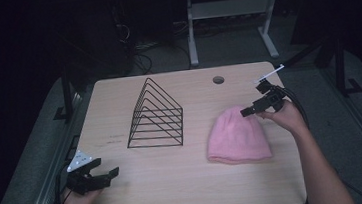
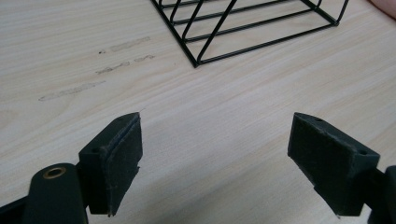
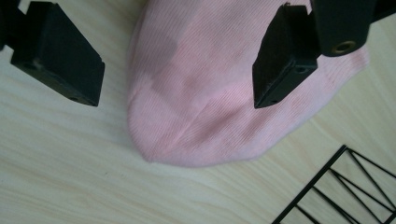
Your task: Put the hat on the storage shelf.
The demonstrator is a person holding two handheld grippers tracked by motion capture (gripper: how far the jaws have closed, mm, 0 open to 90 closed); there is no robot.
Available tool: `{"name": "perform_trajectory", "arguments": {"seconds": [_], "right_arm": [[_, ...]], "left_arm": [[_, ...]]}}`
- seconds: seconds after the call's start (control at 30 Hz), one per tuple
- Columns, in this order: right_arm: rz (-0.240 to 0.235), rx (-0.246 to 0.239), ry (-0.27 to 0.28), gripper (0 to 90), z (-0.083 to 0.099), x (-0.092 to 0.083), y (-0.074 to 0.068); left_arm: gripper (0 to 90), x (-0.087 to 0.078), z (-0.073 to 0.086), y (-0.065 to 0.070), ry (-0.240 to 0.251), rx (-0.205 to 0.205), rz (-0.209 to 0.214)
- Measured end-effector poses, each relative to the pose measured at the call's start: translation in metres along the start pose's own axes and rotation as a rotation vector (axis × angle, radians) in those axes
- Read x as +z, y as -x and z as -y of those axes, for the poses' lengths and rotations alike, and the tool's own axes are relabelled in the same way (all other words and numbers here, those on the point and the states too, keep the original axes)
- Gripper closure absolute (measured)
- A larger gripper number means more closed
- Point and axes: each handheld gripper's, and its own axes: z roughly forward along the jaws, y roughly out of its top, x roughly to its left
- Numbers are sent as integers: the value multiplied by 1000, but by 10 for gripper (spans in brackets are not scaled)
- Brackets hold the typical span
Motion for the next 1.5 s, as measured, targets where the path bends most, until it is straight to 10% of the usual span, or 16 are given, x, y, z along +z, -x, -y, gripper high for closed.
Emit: {"name": "perform_trajectory", "arguments": {"seconds": [1.23, 1.5], "right_arm": [[-23, 103, -106, 306, -3, 53, 33], [-50, 84, -118, 481, -4, 56, 31]], "left_arm": [[190, -5, 2, 3, 18, -17, 42], [191, -5, 3, 2, 17, -24, 40]]}}
